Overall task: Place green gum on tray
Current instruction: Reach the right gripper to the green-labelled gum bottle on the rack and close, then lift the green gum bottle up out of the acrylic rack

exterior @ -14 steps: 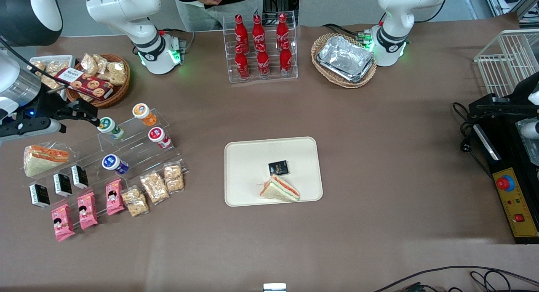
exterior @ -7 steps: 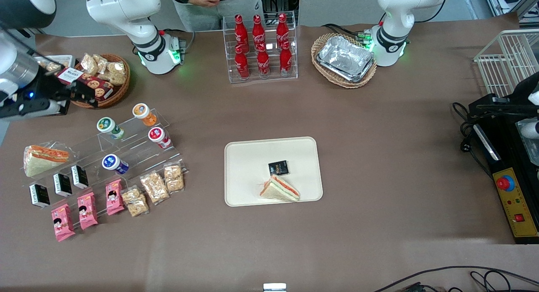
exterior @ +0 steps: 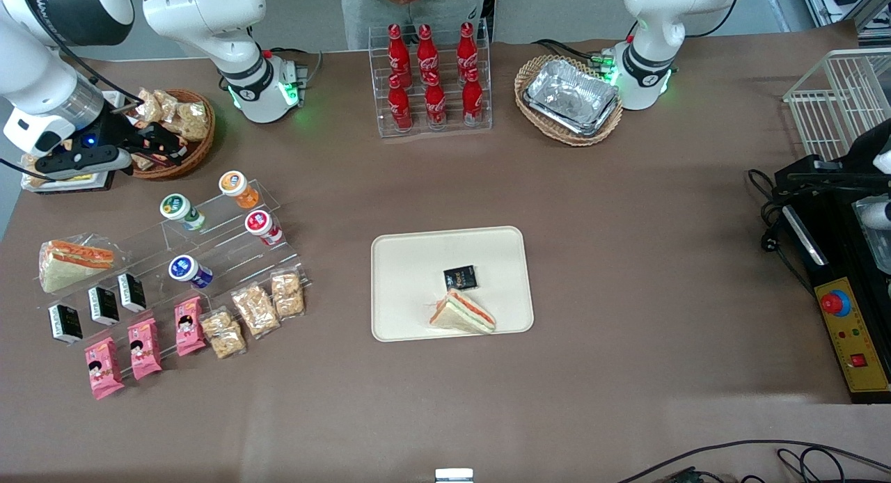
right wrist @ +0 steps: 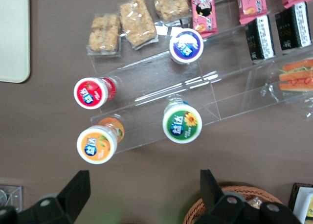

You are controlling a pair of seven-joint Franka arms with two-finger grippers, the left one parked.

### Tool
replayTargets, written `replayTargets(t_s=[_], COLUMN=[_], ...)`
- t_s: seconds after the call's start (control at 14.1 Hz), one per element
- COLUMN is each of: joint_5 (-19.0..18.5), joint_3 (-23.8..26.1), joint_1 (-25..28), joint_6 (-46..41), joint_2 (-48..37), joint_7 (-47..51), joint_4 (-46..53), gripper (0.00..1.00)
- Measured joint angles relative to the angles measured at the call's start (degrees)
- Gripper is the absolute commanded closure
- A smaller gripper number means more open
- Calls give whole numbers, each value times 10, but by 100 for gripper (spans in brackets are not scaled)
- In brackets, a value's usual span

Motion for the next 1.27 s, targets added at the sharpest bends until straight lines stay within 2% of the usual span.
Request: replayTargets(t_s=[0.42, 0.85, 0.92, 1.27], joint_5=[0, 0, 0, 0], joint_3=[0, -12, -18, -26], joint_1=[-18, -20, -20, -33], joint_6=[49, 138, 153, 189], joint_2=[17, 107, 121, 137], joint_7=[-1, -2, -8, -23], joint_4=[-32, -45, -49, -77], gripper=[0, 0, 3, 47])
